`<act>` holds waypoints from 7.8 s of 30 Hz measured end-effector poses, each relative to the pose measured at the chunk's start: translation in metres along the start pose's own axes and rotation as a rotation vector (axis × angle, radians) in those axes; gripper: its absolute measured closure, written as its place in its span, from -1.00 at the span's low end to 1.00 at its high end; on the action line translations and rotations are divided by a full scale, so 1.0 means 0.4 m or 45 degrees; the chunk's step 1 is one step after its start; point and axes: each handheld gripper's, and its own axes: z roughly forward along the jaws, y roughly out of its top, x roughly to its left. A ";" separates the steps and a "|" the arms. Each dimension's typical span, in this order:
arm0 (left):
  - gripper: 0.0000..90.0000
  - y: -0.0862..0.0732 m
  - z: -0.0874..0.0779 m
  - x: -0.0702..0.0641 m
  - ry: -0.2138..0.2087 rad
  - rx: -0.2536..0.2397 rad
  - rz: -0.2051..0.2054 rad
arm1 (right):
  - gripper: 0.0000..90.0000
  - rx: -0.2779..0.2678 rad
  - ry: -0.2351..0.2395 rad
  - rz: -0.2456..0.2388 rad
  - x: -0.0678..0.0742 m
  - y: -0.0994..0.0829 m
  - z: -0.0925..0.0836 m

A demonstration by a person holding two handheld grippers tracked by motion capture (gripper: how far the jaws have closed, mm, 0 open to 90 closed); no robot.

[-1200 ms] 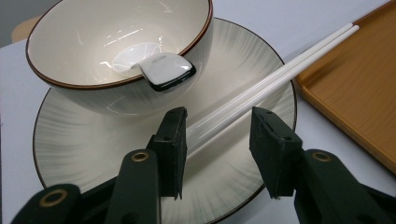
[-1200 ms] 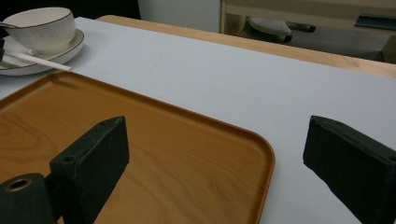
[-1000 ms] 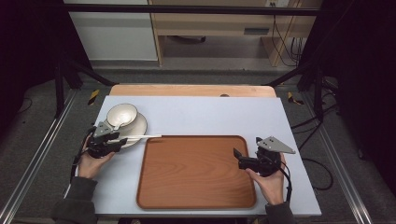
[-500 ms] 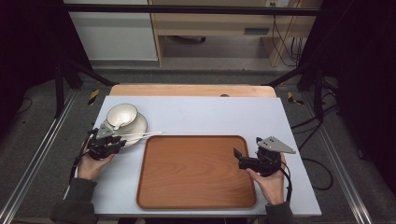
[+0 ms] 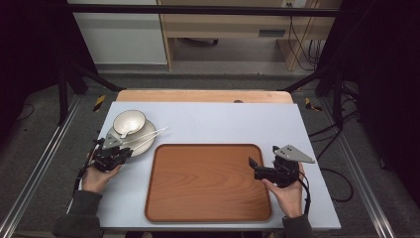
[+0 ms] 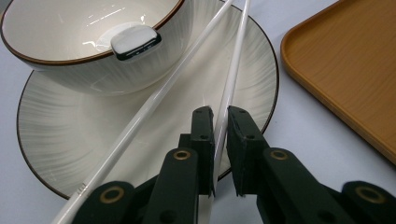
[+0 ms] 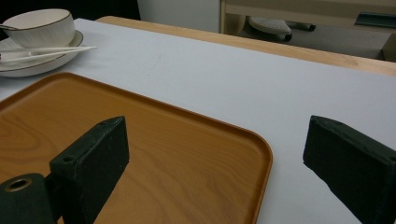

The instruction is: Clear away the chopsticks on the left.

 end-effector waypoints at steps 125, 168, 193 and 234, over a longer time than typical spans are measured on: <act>0.83 -0.003 -0.001 -0.394 0.123 0.086 -0.456 | -0.88 0.017 0.008 0.026 -0.016 -0.007 -0.011; -0.30 0.033 -0.052 -0.066 0.027 -0.136 -0.133 | -0.88 0.016 -0.003 0.043 -0.028 -0.014 -0.010; 0.46 0.021 0.054 0.022 0.037 0.001 -0.148 | -0.88 0.032 0.003 0.045 -0.029 -0.018 -0.002; 0.87 0.069 -0.089 -0.116 0.002 -0.191 -0.217 | -0.87 0.026 0.001 0.044 -0.027 -0.016 -0.006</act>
